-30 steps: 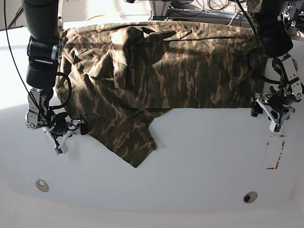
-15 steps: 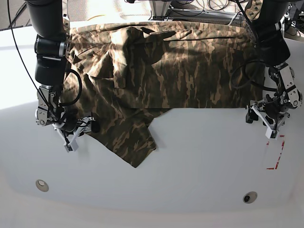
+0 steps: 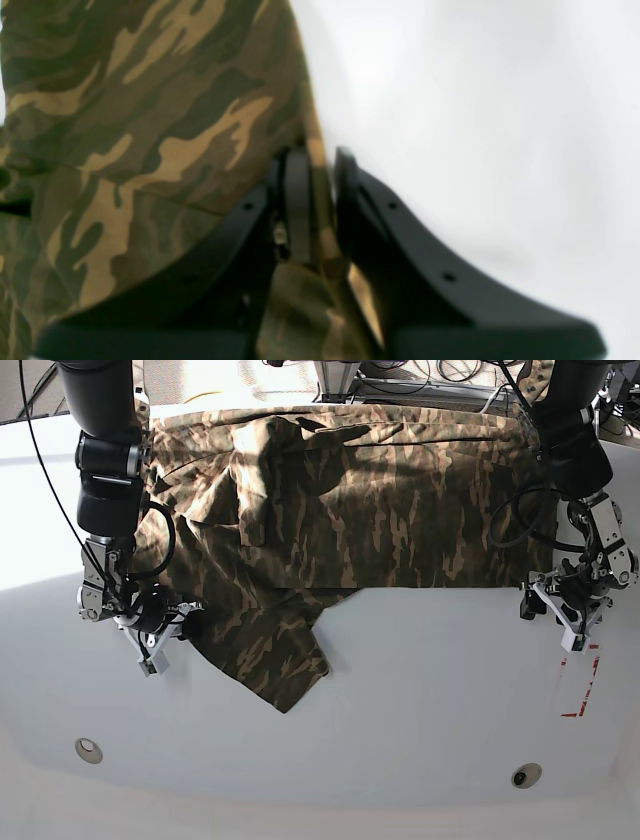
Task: Layout the t-shirt on the table in an organized manner, then fold the t-shirt properly
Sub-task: 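Release the shirt and lower both grippers to the folded shirt's side edges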
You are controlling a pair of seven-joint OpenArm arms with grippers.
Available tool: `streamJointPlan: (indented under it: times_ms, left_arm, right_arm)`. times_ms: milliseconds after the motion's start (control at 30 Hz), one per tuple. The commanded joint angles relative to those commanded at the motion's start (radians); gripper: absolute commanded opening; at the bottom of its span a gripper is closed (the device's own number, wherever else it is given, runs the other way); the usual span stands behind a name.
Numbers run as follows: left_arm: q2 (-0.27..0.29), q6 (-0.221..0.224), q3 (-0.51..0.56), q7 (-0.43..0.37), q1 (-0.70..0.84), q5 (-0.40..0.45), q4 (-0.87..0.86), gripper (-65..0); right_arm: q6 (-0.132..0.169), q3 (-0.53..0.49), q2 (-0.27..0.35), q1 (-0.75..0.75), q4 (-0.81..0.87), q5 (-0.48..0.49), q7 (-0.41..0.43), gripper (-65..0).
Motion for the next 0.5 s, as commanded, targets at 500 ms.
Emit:
streamJointPlan:
  times_ms: [500]
  left_arm:
    - [-0.003,0.0,0.0,0.008,0.071,0.0,-0.032,-22.2]
  right_arm:
    - [0.0,0.0,0.0,-0.011,0.0,0.0,-0.023,-64.5]
